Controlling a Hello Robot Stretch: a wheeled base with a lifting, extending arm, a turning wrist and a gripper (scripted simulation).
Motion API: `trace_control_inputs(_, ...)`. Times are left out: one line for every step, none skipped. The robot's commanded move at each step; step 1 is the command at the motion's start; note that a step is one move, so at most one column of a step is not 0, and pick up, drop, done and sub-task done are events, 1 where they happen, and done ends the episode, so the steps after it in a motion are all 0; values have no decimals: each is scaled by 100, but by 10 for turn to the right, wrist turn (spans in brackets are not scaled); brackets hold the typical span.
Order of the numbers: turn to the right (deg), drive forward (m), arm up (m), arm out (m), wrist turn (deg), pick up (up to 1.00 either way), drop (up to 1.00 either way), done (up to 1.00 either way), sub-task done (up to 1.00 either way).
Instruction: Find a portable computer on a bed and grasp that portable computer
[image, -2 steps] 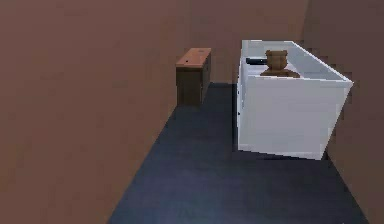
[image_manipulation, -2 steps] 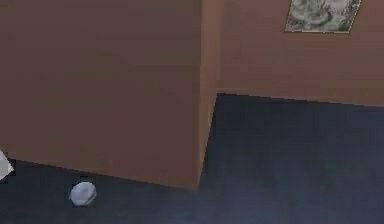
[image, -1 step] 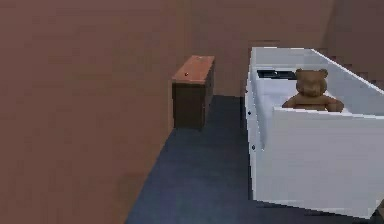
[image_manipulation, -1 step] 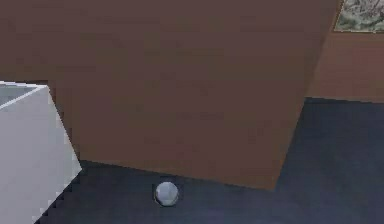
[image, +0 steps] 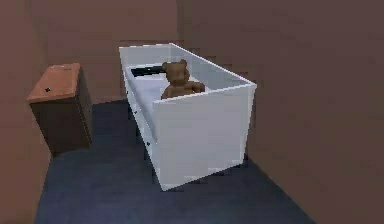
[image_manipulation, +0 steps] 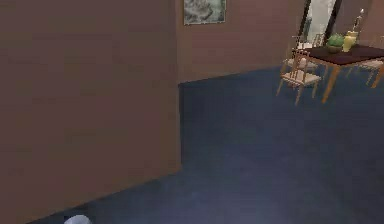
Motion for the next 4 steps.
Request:
trace_control_inputs(0, 55, 0, 0, 0, 0, 0, 0, 0)
trace_control_inputs(-420, 0, 0, 0, 0, 0, 0, 0, 0)
trace_control_inputs(0, 45, 0, 0, 0, 0, 0, 0, 0)
trace_control_inputs(0, 85, 0, 0, 0, 0, 0, 0, 0)
